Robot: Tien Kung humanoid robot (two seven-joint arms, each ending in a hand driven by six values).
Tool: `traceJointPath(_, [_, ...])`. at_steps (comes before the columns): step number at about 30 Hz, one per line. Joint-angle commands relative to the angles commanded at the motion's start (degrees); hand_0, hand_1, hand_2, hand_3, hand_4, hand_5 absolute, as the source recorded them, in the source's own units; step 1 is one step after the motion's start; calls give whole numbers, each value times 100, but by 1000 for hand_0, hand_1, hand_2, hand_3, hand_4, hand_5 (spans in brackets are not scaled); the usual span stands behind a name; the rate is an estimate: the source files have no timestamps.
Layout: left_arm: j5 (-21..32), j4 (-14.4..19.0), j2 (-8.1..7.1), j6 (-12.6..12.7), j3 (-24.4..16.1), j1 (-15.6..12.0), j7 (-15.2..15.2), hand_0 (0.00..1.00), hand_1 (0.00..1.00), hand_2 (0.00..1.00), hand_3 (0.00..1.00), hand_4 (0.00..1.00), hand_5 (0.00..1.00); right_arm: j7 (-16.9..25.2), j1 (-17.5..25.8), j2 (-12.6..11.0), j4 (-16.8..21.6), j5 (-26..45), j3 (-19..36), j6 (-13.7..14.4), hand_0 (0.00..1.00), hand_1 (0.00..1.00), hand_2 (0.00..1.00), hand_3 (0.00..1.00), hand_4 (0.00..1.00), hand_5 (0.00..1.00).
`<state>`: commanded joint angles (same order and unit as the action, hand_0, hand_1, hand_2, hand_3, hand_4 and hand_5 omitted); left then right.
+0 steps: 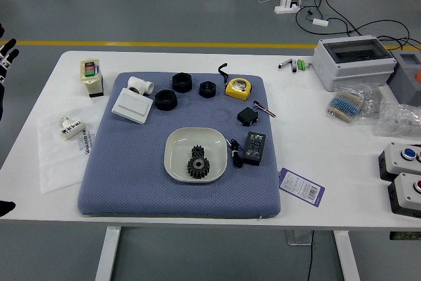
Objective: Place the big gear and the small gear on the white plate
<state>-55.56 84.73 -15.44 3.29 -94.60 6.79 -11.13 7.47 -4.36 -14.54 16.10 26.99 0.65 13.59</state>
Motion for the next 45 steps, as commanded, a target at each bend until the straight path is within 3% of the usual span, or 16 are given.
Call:
traceJointPath(23, [-100, -189, 24, -59, -373, 17, -8, 911, 931, 998, 904, 957, 991, -83, 37, 67, 0, -167, 111, 24, 603, 620, 721, 528, 714, 694])
traceJointPath(45, [-152, -207, 77, -76, -372, -5, 16, 915, 931, 998, 903, 957, 998, -78, 130, 82, -2, -135, 113, 10, 602, 619, 721, 528, 711, 692])
